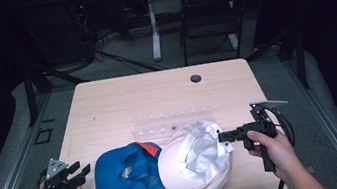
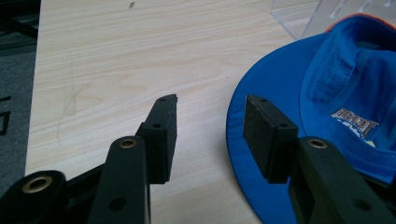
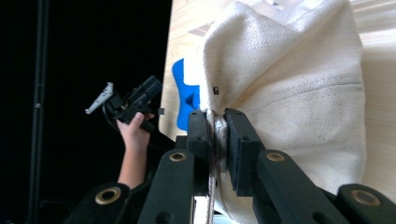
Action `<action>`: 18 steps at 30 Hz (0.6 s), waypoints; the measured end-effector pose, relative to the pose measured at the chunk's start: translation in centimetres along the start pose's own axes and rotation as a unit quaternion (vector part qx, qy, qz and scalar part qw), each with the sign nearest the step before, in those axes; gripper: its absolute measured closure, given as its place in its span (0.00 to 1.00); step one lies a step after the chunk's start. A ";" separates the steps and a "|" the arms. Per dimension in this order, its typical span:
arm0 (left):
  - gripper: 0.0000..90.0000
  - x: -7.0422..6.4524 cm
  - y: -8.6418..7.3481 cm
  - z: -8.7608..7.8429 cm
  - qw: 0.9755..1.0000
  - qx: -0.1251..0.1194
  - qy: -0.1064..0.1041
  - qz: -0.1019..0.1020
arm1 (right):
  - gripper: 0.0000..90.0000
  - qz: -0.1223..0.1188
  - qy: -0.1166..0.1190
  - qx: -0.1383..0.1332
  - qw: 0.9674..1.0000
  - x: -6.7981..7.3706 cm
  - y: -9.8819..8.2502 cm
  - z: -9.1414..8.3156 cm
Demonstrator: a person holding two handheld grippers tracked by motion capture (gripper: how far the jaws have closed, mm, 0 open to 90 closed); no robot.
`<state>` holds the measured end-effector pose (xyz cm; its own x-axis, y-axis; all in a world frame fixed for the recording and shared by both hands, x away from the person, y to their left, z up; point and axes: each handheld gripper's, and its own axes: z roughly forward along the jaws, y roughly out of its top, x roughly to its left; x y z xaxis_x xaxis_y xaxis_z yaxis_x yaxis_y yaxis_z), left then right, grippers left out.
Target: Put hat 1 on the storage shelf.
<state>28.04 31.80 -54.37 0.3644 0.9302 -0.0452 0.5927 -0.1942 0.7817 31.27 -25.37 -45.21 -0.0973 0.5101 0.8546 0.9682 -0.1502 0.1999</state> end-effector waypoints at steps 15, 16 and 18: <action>0.61 0.1 0.0 0.0 1.000 -0.001 -0.002 0.000 | 0.90 -0.005 0.050 -0.004 0.999 3.7 1.0 1.0; 0.61 0.1 0.0 0.0 1.000 -0.001 -0.002 0.000 | 0.90 -0.006 0.051 -0.006 0.999 4.0 1.1 1.1; 0.61 0.1 0.0 0.0 1.000 -0.001 -0.002 0.001 | 0.90 -0.010 0.047 -0.007 0.999 4.9 1.3 1.3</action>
<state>28.03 31.87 -54.36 0.3680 0.9287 -0.0461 0.5901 -0.1950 0.7835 32.33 -21.95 -41.44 -0.1386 0.4321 0.8911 0.9625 -0.1530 0.2240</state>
